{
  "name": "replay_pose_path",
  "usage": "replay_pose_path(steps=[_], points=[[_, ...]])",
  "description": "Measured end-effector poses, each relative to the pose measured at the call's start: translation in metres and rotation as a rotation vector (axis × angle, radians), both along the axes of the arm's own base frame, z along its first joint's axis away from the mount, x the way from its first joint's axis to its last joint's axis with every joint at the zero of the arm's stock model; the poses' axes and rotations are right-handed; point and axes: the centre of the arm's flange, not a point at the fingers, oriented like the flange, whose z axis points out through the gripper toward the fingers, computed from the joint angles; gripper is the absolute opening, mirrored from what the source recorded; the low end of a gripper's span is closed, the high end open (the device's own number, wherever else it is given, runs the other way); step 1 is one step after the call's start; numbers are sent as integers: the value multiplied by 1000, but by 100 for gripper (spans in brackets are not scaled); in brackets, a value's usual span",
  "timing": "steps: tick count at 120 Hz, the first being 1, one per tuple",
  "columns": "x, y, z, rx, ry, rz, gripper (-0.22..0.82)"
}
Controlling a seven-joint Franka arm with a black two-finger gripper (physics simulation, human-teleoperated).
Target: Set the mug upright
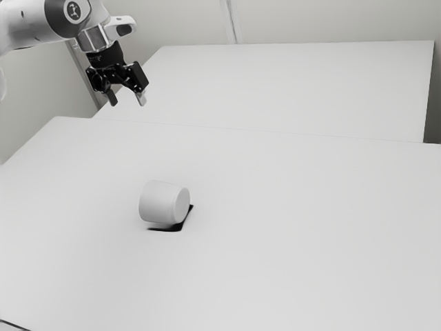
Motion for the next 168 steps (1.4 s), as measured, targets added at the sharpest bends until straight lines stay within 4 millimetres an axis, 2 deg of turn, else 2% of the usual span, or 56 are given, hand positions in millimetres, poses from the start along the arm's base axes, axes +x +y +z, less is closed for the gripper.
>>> replay_pose_path(steps=[35,50,64,88,106,113,120,132,140,154,168], points=[[-2,1,-6,-7,16,10,60],[-24,-3,-16,-35,59,17,60],[-51,18,-31,-142,101,75,60],[-75,73,-90,-464,151,179,60],[-90,126,-122,-556,115,249,60],[-90,141,-139,-577,115,267,60],[-85,143,-152,-600,111,264,60],[-72,130,-162,-620,90,214,60],[-67,130,-171,-632,82,200,60],[-60,144,-212,-707,78,223,60],[-58,141,-252,-829,63,240,60]])
